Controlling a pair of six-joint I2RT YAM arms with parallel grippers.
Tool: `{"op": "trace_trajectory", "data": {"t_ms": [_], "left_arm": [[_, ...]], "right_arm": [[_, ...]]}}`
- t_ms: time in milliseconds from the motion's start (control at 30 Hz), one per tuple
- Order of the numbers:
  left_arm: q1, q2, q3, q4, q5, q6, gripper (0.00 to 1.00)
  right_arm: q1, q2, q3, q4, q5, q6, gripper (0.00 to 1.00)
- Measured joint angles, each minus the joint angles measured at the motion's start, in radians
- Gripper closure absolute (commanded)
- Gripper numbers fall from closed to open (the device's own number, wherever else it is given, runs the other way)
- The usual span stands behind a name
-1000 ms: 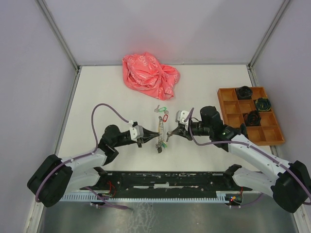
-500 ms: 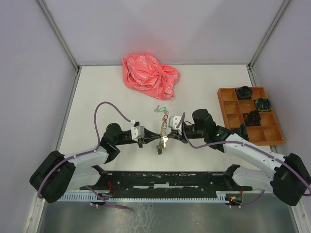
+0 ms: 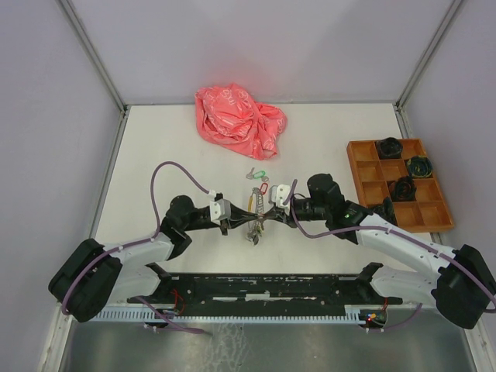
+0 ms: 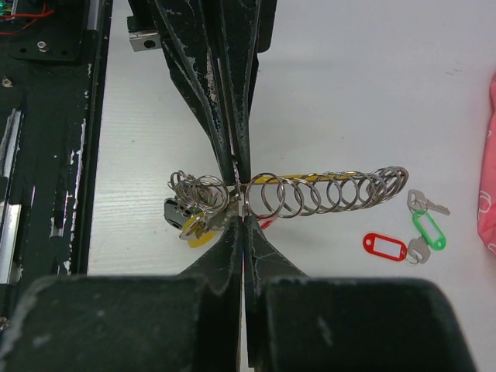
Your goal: Put the keys on the keyring
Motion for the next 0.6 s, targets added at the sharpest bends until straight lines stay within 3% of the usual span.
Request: {"op": "trace_trajectory", "data": {"t_ms": [600], "left_arm": [[0.0,-0.003,0.0,-0.006,0.024,0.0,0.97]], "right_arm": [[0.0,-0.002,0.0,0.018,-0.029,-0.006,0.99]]}}
